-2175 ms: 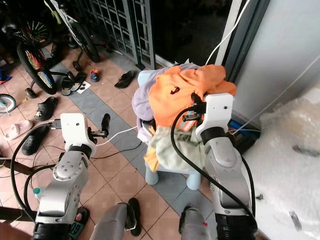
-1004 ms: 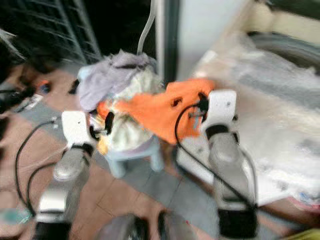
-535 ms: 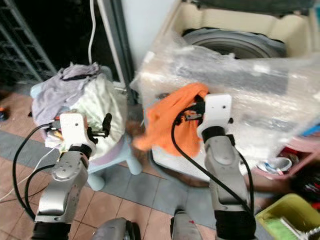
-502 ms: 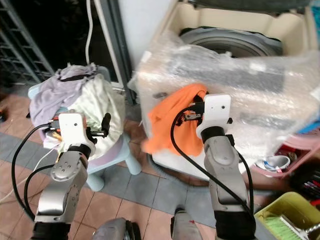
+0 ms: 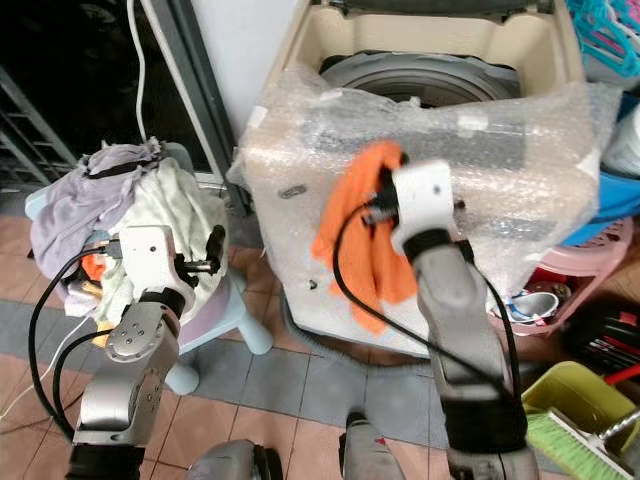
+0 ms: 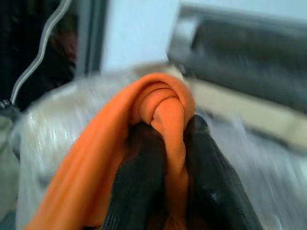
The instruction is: Clothes washing
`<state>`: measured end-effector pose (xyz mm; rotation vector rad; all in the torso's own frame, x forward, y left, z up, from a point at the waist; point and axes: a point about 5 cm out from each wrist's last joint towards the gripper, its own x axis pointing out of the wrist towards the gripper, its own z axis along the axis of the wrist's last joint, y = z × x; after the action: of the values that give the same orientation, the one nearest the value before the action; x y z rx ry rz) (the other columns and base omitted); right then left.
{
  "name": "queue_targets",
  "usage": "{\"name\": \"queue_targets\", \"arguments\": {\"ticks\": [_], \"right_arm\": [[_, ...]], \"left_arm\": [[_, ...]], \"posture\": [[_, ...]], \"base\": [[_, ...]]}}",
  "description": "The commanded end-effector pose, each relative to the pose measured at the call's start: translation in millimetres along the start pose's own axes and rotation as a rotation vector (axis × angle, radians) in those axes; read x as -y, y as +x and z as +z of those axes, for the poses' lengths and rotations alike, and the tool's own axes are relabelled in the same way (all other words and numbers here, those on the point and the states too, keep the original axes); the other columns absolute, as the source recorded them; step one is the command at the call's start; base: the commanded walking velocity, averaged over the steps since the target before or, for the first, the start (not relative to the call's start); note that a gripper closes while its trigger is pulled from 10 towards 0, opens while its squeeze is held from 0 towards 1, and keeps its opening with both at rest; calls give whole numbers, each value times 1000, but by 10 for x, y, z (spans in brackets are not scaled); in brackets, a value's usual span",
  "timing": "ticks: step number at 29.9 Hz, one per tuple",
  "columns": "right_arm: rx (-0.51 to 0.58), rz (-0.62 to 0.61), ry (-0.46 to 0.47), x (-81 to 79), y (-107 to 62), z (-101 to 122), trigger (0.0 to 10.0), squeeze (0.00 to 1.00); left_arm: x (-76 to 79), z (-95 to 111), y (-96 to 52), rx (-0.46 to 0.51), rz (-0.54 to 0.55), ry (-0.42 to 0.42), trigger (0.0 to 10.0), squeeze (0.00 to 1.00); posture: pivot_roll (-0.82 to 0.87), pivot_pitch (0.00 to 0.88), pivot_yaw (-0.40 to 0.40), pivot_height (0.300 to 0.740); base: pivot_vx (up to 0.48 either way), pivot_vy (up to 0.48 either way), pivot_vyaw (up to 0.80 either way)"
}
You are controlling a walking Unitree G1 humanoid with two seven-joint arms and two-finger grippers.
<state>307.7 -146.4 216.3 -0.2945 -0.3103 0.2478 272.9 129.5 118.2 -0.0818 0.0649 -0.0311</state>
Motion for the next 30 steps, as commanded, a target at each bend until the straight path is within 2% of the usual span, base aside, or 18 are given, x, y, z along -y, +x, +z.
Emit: {"name": "queue_targets", "arguments": {"ticks": [1, 3, 5, 6, 8, 12, 16, 18, 21, 23, 24, 27, 28, 29, 30], "right_arm": [[73, 46, -14, -17, 83, 130, 10000, 0], [142, 56, -42, 89, 301, 313, 10000, 0], [187, 57, -66, 161, 446, 448, 10000, 0], [221, 42, -90, 268, 610, 588, 10000, 0], [228, 32, -93, 314, 665, 631, 10000, 0], [226, -126, -90, 784, 923, 868, 10000, 0], [217, -366, -112, 1313, 950, 1043, 10000, 0], [220, -411, -135, 1396, 923, 1049, 10000, 0], [202, -418, -116, 1416, 905, 989, 10000, 0], [128, -381, -92, 1316, 875, 732, 10000, 0], [128, -381, -92, 1316, 875, 732, 10000, 0], [4, -333, -42, 1131, 759, 258, 10000, 0], [-28, -330, -29, 1086, 697, 132, 10000, 835], [-57, -324, -14, 1036, 628, 15, 10000, 1000], [-91, -317, -15, 967, 513, -117, 10000, 1000]], "left_arm": [[-32, -9, -8, -1, 15, -5, 10000, 0], [-22, -10, 4, 1, 12, -5, 10000, 0], [-14, -8, 11, 3, 10, -6, 10000, 0], [0, -1, 21, 8, 6, -8, 10000, 0], [8, 1, 27, 11, 4, -9, 10000, 0], [23, 26, 44, 24, 2, -11, 10000, 0], [-19, 4, 23, 21, 24, -13, 10000, 0], [-15, -7, 18, 20, 25, -14, 10000, 0], [-5, -14, 12, 17, 25, -15, 10000, 0], [25, -14, 12, 13, 27, -25, 10000, 0], [25, -14, 12, 13, 27, -25, 10000, 0], [34, -20, 7, 7, 19, -23, 10000, 0], [22, -24, 5, 5, 22, -21, 10000, 0], [10, -29, 4, 3, 25, -18, 10000, 0], [-7, -34, 1, 0, 31, -15, 10000, 0]], "posture": [[-59, 99, 108, 740], [-64, 89, 106, 740], [-64, 89, 106, 740], [-66, 85, 106, 740], [-63, 80, 103, 740], [-50, 71, 91, 740], [-51, 67, 82, 740], [-52, 67, 81, 740], [-53, 67, 82, 740], [-52, 69, 83, 740], [-52, 69, 83, 740], [-52, 76, 86, 740], [-51, 77, 86, 740], [-51, 77, 86, 740], [-49, 80, 84, 740]], "base": [[0, 0, 0], [122, 0, 0], [246, 0, 0], [319, 0, 0], [319, 0, 0], [355, 0, 0], [360, 0, 0], [358, 0, 0], [225, 0, 0], [0, 0, 0], [0, 0, 0], [0, 0, 0], [0, 0, 0], [0, 0, 0], [0, 0, 0]]}}
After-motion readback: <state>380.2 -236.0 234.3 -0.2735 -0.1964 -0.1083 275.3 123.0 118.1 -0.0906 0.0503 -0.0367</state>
